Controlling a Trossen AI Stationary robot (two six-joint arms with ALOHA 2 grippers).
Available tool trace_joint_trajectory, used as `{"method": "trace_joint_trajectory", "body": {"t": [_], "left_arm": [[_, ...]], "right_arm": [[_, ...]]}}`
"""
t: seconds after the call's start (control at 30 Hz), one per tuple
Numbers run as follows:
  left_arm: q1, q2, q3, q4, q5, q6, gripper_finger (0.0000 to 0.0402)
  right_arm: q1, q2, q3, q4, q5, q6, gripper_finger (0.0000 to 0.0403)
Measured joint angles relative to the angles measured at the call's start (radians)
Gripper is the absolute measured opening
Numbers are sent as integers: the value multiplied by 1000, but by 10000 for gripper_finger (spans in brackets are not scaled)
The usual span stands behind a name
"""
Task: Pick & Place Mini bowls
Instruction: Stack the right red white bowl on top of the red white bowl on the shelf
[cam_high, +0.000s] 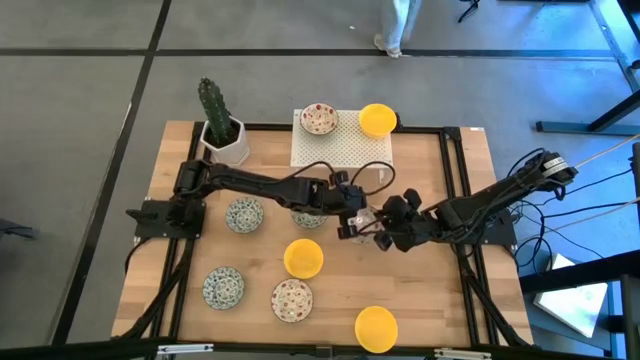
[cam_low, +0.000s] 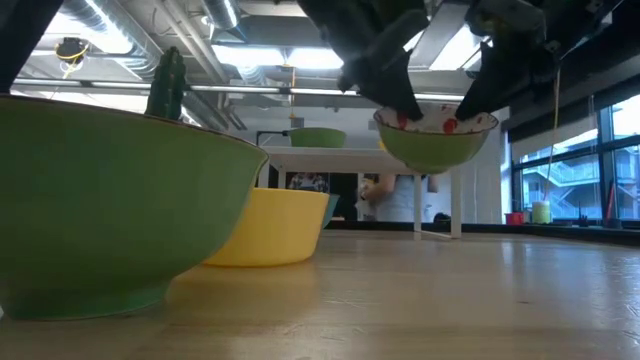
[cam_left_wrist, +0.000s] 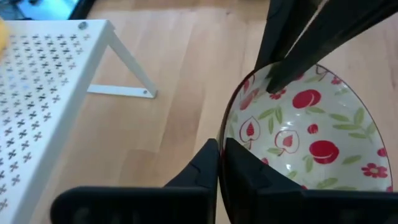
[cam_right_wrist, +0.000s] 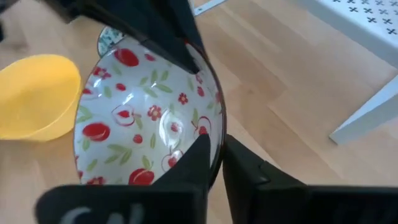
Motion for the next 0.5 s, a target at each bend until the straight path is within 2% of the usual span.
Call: {"method": "trace_joint_trajectory", "body": {"t": [0.07,0.2,0.37,0.5], "left_arm": [[2,-5,0,-3,31,22,6],[5,-56,-9,-56,23,45,5],[59,-224,-3,-75,-36,17,4],[152,-359,-3,-64,-112,6,4]], "right_arm": [[3,0,9,-7,-11,-19,54],[7,-32,28,-54,-8,-28,101],[37,-115,39,-74,20,-46,162],[62,-167,40,-73,85,-63,193]]}}
